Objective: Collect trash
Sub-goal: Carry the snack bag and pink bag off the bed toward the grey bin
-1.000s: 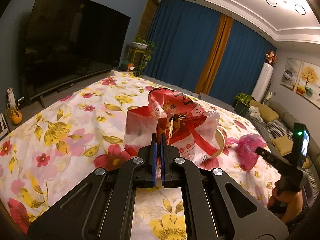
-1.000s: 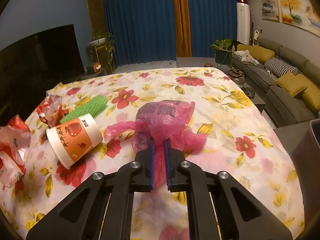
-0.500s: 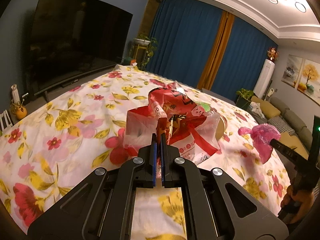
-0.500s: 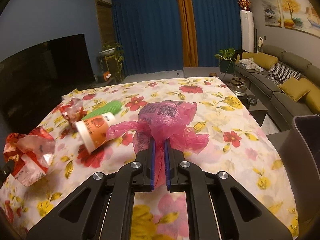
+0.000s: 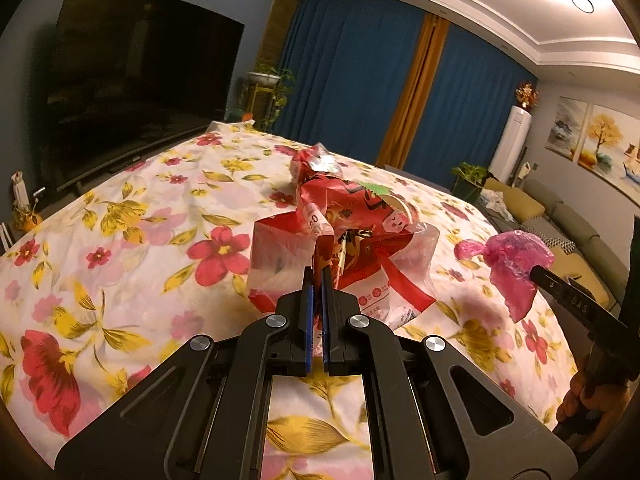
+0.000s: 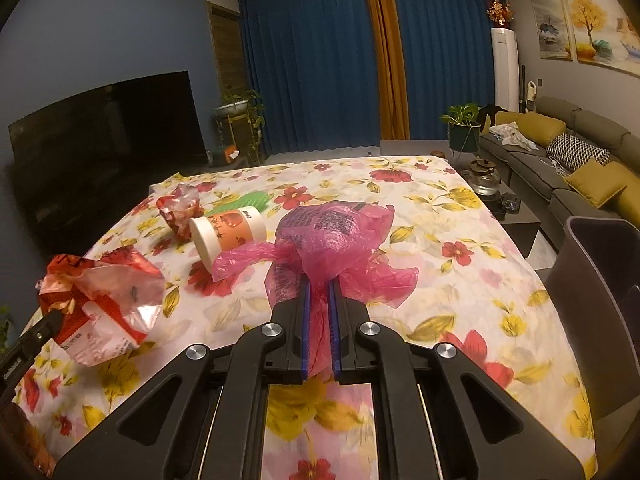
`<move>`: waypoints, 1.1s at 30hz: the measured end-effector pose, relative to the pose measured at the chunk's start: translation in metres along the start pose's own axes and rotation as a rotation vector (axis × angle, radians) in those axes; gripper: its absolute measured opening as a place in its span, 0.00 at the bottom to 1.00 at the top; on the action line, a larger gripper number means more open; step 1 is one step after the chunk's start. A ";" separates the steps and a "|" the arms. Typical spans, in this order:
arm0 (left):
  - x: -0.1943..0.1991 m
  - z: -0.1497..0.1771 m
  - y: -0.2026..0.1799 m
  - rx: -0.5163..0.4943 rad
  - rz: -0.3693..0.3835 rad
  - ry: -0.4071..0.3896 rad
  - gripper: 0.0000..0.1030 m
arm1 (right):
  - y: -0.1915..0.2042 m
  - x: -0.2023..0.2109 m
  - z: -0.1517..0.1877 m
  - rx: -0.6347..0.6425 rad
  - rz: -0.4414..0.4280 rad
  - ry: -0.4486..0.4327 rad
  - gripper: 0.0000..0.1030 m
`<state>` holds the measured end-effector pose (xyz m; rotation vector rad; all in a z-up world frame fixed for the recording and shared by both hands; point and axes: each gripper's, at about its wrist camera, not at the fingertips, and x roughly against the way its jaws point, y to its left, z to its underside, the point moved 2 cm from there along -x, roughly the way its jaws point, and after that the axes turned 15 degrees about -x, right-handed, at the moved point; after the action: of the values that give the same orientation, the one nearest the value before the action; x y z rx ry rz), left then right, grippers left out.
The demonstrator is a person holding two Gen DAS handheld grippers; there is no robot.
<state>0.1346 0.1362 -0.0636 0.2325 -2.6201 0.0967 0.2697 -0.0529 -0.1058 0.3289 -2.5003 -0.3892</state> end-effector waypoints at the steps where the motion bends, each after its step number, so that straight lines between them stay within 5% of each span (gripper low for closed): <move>1: 0.001 0.000 -0.003 -0.005 0.005 -0.002 0.02 | -0.001 0.004 0.001 -0.002 -0.003 -0.003 0.09; 17: 0.010 0.001 -0.044 -0.058 0.077 0.001 0.02 | -0.022 0.055 0.014 -0.029 -0.014 -0.051 0.09; 33: 0.006 -0.007 -0.152 -0.226 0.219 -0.003 0.02 | -0.080 0.108 0.003 -0.093 0.069 -0.147 0.09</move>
<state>0.1610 -0.0136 -0.0506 -0.1334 -2.6231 -0.1252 0.1932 -0.1601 -0.0811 0.1822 -2.6176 -0.5168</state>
